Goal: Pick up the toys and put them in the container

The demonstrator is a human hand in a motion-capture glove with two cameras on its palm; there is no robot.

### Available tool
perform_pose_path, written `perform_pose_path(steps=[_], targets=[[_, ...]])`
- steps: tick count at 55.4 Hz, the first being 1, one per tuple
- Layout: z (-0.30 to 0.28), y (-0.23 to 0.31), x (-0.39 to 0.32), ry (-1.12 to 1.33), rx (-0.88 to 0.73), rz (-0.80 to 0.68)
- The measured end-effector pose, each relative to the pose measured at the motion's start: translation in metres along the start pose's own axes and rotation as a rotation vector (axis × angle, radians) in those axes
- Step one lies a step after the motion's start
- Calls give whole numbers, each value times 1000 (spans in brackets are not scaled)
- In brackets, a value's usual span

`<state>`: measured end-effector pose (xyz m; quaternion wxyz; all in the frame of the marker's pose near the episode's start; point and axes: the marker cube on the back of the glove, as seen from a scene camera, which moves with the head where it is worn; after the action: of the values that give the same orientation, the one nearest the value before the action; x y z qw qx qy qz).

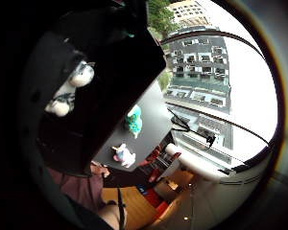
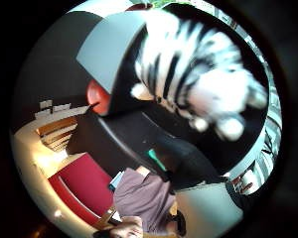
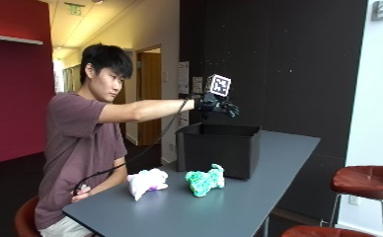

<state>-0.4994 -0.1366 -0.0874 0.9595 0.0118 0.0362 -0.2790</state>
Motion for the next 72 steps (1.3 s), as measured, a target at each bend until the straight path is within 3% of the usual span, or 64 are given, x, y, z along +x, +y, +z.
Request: perform_pose_path(steps=[11, 23, 32, 38, 44, 49, 54, 57, 59, 63, 72], targets=[[-8, 27, 32, -58, 75, -5], [-12, 99, 102, -69, 107, 95], [4, 171, 135, -230, 114, 115], [48, 226, 163, -173, 67, 137], [127, 264, 193, -58, -33, 314], [194, 287, 209, -53, -66, 154], [267, 285, 216, -113, -133, 331], [303, 291, 228, -4, -192, 196], [321, 291, 229, -9, -209, 181], [346, 279, 215, -205, -165, 322], [350, 264, 224, -318, -18, 354]])
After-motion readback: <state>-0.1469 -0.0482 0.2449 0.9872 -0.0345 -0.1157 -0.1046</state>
